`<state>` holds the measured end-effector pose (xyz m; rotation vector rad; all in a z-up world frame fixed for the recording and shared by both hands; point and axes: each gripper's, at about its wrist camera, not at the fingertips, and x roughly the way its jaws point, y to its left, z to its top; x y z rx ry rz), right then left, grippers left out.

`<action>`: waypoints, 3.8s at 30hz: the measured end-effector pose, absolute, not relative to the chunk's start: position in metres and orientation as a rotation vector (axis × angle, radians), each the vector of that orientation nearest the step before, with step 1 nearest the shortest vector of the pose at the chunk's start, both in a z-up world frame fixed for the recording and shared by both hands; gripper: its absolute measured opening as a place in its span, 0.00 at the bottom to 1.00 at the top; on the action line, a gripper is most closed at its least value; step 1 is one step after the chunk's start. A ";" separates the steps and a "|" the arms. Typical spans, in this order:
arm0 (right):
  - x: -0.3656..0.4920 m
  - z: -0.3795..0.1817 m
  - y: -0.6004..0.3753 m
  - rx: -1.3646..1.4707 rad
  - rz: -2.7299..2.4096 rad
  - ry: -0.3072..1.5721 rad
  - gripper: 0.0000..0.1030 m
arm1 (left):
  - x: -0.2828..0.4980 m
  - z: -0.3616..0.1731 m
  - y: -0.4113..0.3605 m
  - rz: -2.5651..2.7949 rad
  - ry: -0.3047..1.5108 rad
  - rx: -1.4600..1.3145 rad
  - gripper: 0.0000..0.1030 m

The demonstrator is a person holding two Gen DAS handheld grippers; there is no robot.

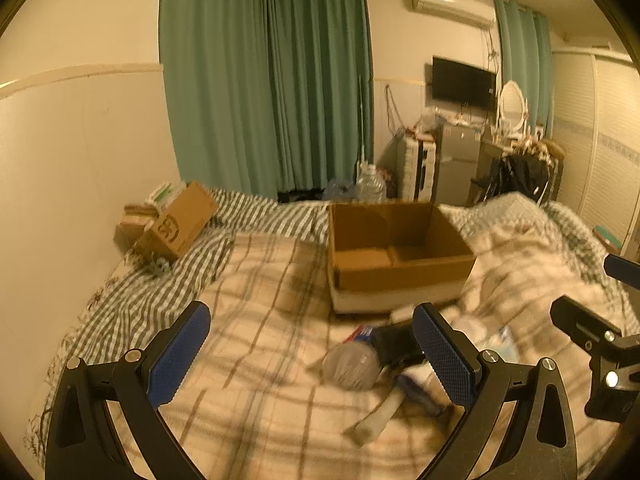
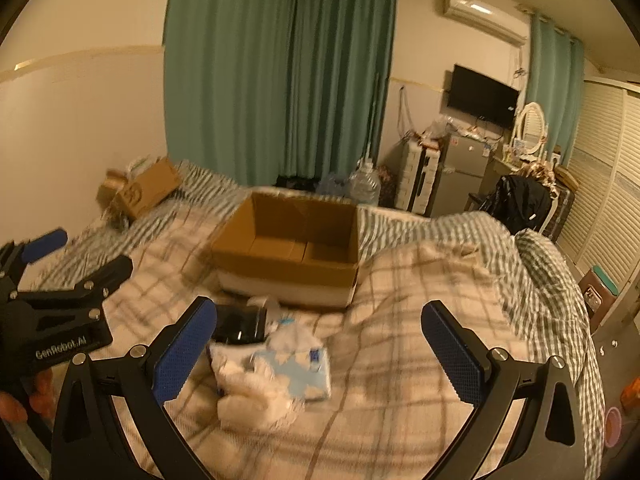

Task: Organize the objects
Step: 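Grasp the beige lace cloth with the right gripper while the left gripper grasps the white plastic tube, then carry the cloth and tube into the cardboard box and open both grippers, then grasp the blue floral tissue pack with the right gripper while the left gripper grasps the white sock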

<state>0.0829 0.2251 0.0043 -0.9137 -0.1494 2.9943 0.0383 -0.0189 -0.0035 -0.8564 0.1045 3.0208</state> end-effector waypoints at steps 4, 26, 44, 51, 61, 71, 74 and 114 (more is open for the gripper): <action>0.072 -0.029 0.213 -1.096 2.961 -0.213 1.00 | 0.038 -0.028 -0.027 3.003 0.112 -0.954 1.00; 0.051 -0.074 0.223 -1.378 2.937 -0.113 0.24 | 0.011 -0.121 0.027 2.569 0.266 -1.266 0.27; 0.069 -0.012 0.221 -1.152 3.045 -0.134 0.23 | 0.041 -0.005 0.027 2.659 0.279 -0.945 0.13; 0.054 0.033 0.220 -0.986 3.073 -0.263 0.23 | 0.004 0.044 0.029 2.722 0.280 -0.807 0.13; -0.020 0.082 0.221 -0.837 3.072 -0.375 0.23 | -0.084 0.076 0.038 2.772 0.255 -0.724 0.13; -0.138 0.034 0.233 -0.991 3.059 -0.289 0.18 | -0.172 0.028 0.050 2.783 0.234 -0.811 0.14; -0.162 0.003 0.239 -1.081 3.041 -0.247 0.18 | -0.187 0.000 0.055 2.754 0.212 -0.881 0.14; 0.010 -0.065 0.246 -1.312 2.902 -0.190 0.93 | -0.034 -0.071 0.001 2.796 0.201 -1.098 1.00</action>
